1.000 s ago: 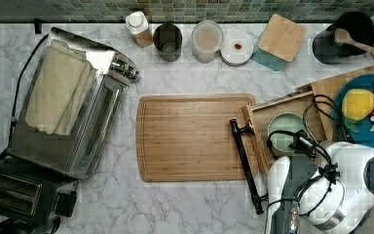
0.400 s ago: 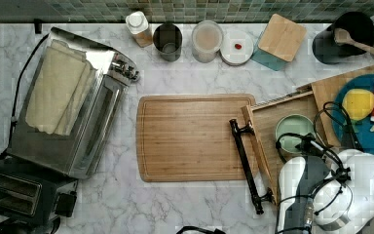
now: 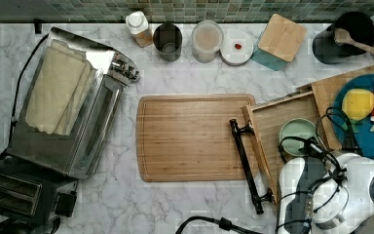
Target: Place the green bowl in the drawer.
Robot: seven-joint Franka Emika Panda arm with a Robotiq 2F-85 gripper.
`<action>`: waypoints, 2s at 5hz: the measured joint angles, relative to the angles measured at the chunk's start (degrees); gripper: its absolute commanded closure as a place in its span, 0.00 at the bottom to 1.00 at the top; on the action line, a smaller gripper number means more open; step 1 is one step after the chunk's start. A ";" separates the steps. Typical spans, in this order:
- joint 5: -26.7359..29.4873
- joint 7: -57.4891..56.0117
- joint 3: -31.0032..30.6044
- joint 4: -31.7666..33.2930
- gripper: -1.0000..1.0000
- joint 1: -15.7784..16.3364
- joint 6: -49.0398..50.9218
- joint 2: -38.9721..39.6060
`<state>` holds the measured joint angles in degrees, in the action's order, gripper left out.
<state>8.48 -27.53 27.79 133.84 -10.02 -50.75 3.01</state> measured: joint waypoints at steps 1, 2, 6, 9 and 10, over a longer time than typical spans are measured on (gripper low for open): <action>0.00 0.00 0.07 1.45 1.00 -0.38 -0.81 1.06; 0.96 0.00 0.07 2.69 1.00 -0.53 1.04 2.34; 5.28 -0.01 0.17 2.80 0.00 -1.16 -1.45 6.31; 5.94 -0.10 0.50 2.80 0.00 -1.09 -1.45 6.32; 6.07 -0.10 0.50 3.02 0.00 -1.11 -3.19 6.31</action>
<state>14.55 -27.63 28.30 136.86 -11.13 -53.94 9.32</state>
